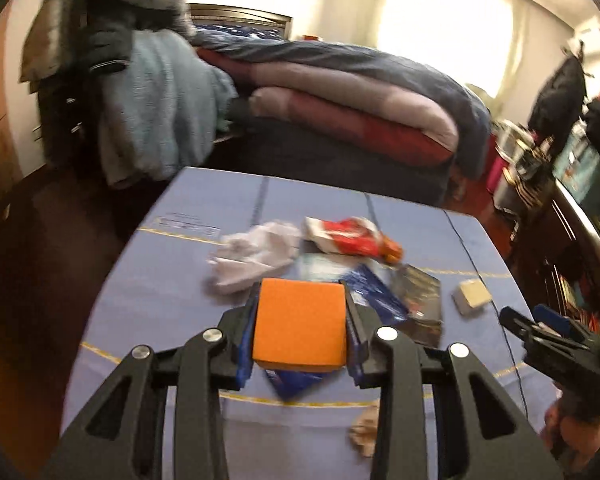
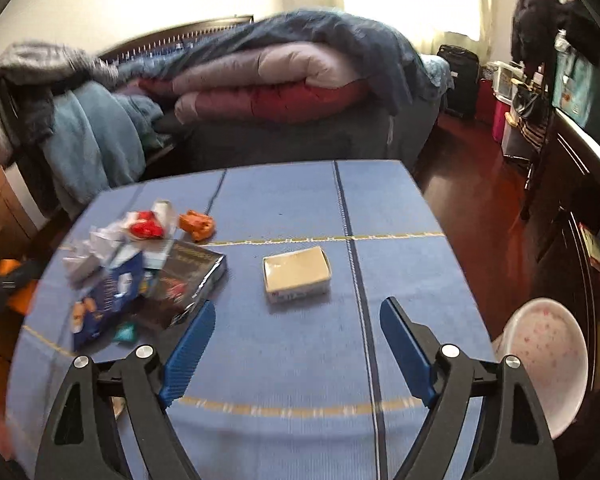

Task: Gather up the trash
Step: 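Grasp the orange box with the left tool while the right tool grasps the cream box, then carry both boxes over the wastebasket and open both tools to drop them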

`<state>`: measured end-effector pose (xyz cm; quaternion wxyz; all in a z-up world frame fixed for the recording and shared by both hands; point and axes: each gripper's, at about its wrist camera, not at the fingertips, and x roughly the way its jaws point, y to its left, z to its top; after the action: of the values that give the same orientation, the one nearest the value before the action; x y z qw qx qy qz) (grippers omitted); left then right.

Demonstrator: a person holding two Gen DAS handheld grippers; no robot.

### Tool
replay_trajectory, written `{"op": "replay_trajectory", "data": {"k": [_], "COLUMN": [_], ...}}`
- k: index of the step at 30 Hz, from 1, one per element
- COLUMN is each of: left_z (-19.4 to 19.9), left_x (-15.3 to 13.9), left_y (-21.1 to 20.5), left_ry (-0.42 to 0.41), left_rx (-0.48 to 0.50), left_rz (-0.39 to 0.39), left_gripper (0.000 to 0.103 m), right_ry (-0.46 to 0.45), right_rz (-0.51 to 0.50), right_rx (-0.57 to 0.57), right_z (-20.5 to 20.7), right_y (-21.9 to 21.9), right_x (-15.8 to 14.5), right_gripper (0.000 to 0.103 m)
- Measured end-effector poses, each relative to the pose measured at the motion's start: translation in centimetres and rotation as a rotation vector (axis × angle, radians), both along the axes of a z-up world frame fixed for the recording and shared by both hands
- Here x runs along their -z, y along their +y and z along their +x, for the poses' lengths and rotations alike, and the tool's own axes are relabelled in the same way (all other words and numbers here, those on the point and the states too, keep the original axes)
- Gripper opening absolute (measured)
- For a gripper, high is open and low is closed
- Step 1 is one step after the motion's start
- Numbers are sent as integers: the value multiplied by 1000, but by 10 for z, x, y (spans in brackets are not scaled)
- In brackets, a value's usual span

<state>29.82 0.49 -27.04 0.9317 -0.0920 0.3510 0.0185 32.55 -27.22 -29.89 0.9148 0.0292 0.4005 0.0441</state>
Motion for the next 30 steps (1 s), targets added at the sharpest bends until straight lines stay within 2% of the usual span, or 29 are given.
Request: {"op": "replay_trajectory", "data": {"k": [5,12,14,16,23,30], "left_z": [1,7,10,10,3,-5], "left_x": [-1,7,9,10,5,-7], "left_y": [28,46,48,48,40,28], "left_ry": [-12,-2,3,6,-7,-31], "left_rx": [-47,-80,-81,-80,-65,-42], "left_rz": [-9,-22,-26,-29,-29,-19], "left_gripper": [36,36,36,36,36,36], "right_ry": [63,117,129,114,107,67], "right_rz": [-15,-64,-68,-76,-65,-42], "right_rx": [-10,12,12,11,11,25], "right_z": [38,60,62,59,46,22], "right_y": [7,14,16,16,15,9], "right_x": [21,42,45,44,36,16], "right_gripper": [84,84,78,54,53,53]}}
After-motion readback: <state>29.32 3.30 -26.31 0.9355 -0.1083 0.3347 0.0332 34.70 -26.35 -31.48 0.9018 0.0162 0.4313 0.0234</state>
